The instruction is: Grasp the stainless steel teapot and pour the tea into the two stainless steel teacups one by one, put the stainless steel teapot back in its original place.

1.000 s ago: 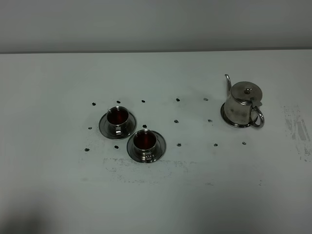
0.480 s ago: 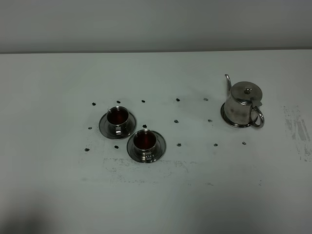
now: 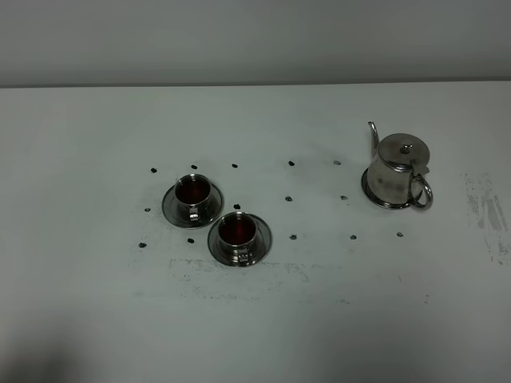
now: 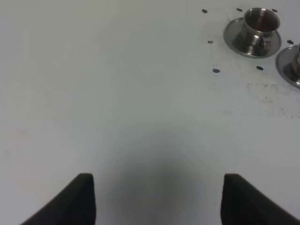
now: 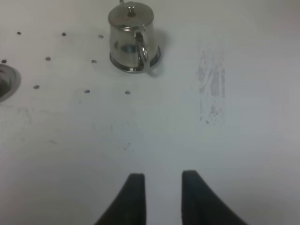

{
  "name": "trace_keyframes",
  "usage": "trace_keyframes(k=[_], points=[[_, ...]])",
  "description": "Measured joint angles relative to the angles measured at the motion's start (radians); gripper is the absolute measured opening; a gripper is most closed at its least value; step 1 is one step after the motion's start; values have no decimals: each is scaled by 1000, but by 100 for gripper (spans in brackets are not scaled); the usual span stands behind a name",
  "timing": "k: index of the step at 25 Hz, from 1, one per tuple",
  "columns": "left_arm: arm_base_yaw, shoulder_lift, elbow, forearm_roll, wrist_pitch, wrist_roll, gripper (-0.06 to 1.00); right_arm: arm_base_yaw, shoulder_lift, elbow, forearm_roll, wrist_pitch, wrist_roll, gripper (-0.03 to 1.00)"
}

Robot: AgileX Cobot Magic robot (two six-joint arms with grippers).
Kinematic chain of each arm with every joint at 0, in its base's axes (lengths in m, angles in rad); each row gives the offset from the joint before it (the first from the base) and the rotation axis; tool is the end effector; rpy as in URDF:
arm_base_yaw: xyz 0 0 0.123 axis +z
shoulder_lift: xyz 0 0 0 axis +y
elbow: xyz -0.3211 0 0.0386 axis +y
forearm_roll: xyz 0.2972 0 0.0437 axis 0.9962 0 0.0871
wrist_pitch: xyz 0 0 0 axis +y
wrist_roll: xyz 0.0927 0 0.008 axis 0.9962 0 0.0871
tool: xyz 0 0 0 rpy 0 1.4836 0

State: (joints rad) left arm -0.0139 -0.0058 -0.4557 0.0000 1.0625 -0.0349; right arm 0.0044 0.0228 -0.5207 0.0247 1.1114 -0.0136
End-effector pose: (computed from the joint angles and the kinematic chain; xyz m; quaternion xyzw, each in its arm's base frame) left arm 0.0063 -0.0001 0.2854 -0.0091 0.8635 -0.0123 0.5041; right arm 0.0005 0.0021 0.3024 -0.0086 0.8666 0.0100 0.4988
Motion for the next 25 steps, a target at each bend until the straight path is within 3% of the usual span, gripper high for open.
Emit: trace_keyframes(k=[25], points=[[0, 0, 0, 0, 0, 0, 57, 0, 0, 0, 0, 0, 3, 21]])
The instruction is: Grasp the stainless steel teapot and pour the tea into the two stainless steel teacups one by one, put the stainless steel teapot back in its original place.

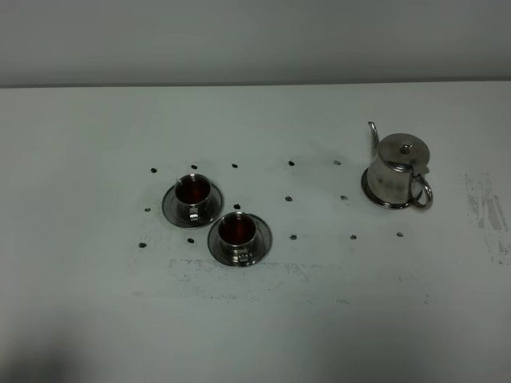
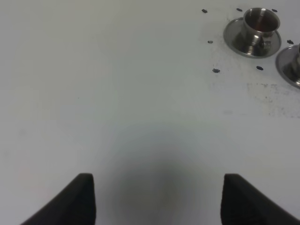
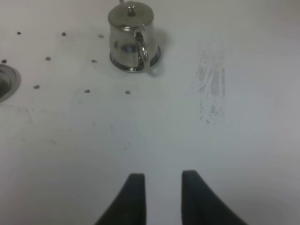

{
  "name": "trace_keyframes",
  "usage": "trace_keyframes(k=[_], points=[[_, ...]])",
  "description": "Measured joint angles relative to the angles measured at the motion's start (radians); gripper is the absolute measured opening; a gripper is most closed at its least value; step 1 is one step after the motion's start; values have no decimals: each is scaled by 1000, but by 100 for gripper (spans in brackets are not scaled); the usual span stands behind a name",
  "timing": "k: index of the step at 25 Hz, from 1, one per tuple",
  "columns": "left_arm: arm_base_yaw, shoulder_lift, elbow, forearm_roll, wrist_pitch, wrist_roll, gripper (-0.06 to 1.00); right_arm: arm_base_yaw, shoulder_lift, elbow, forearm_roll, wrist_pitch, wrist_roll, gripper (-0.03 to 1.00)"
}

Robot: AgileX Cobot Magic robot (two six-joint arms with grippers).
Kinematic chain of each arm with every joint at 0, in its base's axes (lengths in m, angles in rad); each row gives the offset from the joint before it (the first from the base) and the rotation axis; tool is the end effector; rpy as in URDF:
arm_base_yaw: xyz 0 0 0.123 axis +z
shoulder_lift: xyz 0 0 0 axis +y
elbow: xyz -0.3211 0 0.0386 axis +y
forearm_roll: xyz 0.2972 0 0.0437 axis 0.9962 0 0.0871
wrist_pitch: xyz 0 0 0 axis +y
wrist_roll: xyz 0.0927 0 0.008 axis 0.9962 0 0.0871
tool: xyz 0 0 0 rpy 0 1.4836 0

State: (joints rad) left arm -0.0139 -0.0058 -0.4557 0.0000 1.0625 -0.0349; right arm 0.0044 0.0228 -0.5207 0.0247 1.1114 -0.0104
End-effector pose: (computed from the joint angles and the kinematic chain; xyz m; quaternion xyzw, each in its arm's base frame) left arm 0.0063 -0.0001 0.2854 -0.0091 0.8635 -0.0123 0.5041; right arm 0.0005 0.0021 0.3024 -0.0072 0.8666 0.0108 0.4988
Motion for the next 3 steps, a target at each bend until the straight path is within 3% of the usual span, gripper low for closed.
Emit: trace_keyframes(k=[3], points=[[0, 0, 0, 0, 0, 0, 57, 0, 0, 0, 0, 0, 0, 21]])
